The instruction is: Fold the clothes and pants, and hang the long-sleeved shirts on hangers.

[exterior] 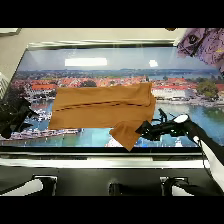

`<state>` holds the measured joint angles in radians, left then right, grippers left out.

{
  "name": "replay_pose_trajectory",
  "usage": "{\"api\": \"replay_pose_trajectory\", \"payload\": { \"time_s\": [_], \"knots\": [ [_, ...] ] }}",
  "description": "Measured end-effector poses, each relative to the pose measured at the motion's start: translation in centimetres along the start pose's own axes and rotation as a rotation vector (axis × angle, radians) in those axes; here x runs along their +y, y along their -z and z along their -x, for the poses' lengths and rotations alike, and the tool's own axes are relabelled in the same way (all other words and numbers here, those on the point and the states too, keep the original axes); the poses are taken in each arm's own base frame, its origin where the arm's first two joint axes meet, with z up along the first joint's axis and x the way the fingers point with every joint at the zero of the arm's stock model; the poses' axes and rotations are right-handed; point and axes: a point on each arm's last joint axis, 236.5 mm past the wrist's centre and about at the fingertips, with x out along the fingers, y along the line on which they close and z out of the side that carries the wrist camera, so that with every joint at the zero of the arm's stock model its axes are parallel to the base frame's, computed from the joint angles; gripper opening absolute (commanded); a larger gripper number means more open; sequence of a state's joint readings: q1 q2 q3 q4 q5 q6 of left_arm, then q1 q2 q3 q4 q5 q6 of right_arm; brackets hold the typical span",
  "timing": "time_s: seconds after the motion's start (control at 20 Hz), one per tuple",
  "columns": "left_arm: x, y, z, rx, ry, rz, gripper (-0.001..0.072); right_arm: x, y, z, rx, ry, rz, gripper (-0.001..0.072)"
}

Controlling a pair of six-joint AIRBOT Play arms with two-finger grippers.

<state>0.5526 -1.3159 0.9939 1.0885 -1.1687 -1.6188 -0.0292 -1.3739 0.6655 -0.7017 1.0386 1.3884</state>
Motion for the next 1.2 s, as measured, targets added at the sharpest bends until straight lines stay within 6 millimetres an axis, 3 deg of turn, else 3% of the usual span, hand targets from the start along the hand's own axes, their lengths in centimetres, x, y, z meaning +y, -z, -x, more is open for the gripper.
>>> {"api": "replay_pose_trajectory", "payload": {
  "time_s": [0.05,0.25,0.5,0.7,0.95,1.0,1.05,1.1,1.15,1.2],
  "knots": [
    [0.1,0.1,0.0,0.003,-0.004,-0.002,0.0712,-0.2,0.0,-0.5,0.003,0.004,-0.006,0.0026],
    [0.7,0.8,-0.6,0.038,-0.018,-0.025,0.0712,0.3,-0.4,-1.0,-0.016,-0.004,0.011,0.0029],
    [1.9,3.0,-3.5,0.137,-0.003,-0.045,0.0710,2.1,-0.7,0.8,-0.078,-0.025,0.042,0.0029],
    [1.5,3.6,-5.6,0.177,0.058,-0.050,0.0710,3.4,-0.6,2.0,-0.109,-0.044,0.061,0.0030],
    [0.5,4.1,-6.7,0.208,0.113,-0.059,0.0697,4.0,-0.5,2.6,-0.126,-0.054,0.063,0.0030],
    [0.4,4.3,-6.9,0.214,0.115,-0.067,0.0667,4.0,-0.5,2.6,-0.127,-0.056,0.057,0.0030],
    [0.2,4.5,-7.1,0.222,0.119,-0.074,0.0471,4.1,-0.5,2.7,-0.128,-0.057,0.059,0.0029],
    [0.2,4.7,-7.5,0.229,0.112,-0.087,0.0204,4.2,-0.5,2.8,-0.130,-0.059,0.057,0.0029],
    [0.4,5.0,-8.0,0.238,0.101,-0.097,0.0024,4.3,-0.5,3.0,-0.135,-0.061,0.058,0.0029],
    [0.5,5.2,-8.2,0.245,0.094,-0.111,0.0019,4.5,-0.5,3.2,-0.142,-0.064,0.062,0.0029]
  ]
}}
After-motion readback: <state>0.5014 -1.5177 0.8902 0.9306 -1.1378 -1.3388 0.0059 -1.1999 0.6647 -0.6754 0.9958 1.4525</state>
